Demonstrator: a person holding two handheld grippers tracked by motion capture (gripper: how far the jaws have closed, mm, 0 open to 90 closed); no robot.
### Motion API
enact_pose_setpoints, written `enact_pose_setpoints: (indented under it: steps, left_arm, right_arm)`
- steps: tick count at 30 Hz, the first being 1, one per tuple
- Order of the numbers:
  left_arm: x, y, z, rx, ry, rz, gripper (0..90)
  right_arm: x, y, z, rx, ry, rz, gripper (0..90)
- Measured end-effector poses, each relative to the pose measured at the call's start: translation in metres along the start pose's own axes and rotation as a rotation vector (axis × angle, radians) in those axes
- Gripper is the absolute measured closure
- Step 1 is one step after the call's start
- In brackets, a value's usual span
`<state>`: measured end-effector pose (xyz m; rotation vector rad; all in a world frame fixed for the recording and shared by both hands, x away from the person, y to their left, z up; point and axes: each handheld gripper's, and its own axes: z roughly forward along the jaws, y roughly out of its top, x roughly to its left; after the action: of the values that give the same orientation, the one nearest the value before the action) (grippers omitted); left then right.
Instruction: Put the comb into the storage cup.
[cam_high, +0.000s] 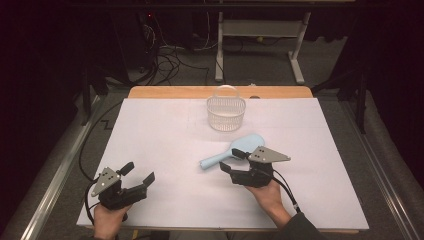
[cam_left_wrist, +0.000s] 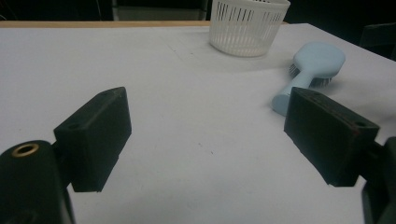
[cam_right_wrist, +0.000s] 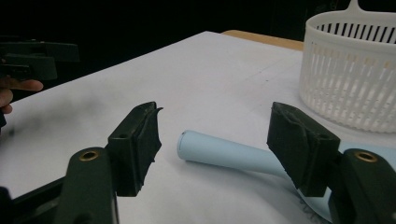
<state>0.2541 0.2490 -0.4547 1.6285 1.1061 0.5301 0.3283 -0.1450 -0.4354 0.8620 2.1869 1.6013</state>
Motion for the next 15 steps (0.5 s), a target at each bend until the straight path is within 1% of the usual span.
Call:
enact_pose_setpoints:
  steps: [2,3,7,11,14,15]
  left_arm:
    - [0.0,0.0,0.0,0.002,0.004,-0.001,14.2]
    - [0.0,0.0,0.0,0.002,0.005,-0.001,14.2]
    - [0.0,0.0,0.0,0.001,0.005,0.0,14.2]
    - [0.001,0.0,-0.001,-0.001,0.005,-0.005,14.2]
    - [0.001,0.0,-0.001,0.001,0.004,-0.001,14.2]
    - [0.001,0.0,-0.001,0.001,0.003,-0.001,14.2]
  right_arm:
    - [0.001,0.002,0.003,0.005,0.003,-0.003,35.0]
    - [0.001,0.004,0.006,0.017,0.015,0.005,36.0]
    - [0.001,0.007,0.011,0.034,0.025,0.007,37.2]
    - [0.001,0.011,0.018,0.067,0.034,0.013,39.1]
    - [0.0,0.015,0.024,0.088,0.036,0.027,39.6]
    - [-0.001,0.017,0.027,0.113,0.038,0.033,41.4]
